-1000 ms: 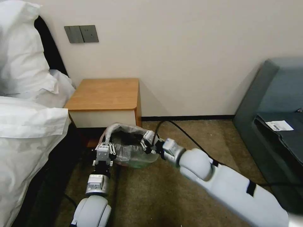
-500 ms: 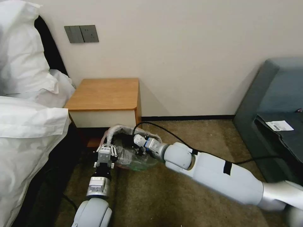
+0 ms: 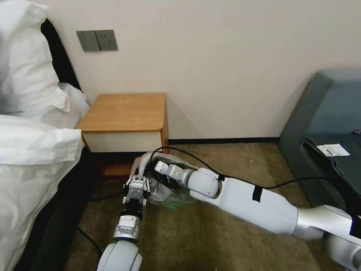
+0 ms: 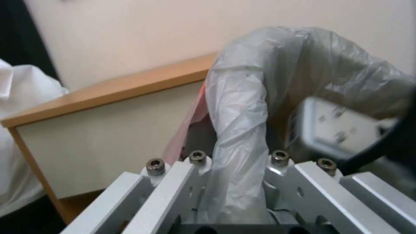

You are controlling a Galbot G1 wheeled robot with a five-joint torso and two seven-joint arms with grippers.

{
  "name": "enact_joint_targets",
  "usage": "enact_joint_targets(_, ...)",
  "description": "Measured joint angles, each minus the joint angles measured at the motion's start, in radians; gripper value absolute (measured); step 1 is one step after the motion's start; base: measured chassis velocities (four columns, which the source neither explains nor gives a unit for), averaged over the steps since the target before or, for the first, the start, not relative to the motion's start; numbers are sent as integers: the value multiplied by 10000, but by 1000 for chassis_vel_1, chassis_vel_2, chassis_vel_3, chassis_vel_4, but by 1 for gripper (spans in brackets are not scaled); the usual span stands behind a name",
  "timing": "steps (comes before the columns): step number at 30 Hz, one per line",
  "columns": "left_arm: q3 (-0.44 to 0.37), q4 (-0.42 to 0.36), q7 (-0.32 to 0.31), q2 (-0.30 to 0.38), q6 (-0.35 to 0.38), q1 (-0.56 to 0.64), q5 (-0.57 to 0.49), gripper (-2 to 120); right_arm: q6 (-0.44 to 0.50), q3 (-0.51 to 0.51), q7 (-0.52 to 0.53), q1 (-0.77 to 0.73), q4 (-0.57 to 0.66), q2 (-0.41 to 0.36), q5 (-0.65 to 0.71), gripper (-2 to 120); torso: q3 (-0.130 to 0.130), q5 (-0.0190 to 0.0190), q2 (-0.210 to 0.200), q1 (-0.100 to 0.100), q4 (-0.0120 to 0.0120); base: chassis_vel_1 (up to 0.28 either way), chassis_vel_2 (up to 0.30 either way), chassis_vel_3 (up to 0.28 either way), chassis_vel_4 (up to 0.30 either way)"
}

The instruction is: Pick up the garbage bag from the table and place it over the trash can.

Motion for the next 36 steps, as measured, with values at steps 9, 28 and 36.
enact_joint_targets(9,-202,-100,79,-10,6,49,165,10,115,111,41,-131,-152,173,-114,0,0,0,0,0,1,0,0,0,0)
enact_joint_targets(28,-1124,357,-651,-180,384,-179,-1198,10,440,2862,77,-2599,2551,-476,-511,0,0,0,0,0,2,0,0,0,0)
enact_joint_targets(36,-1144,186,-1128,-137,1780,-182,-2808,10,1114,4757,424,-4659,4358,-763,-684,0,-1,0,1,-1,2,0,0,0,0)
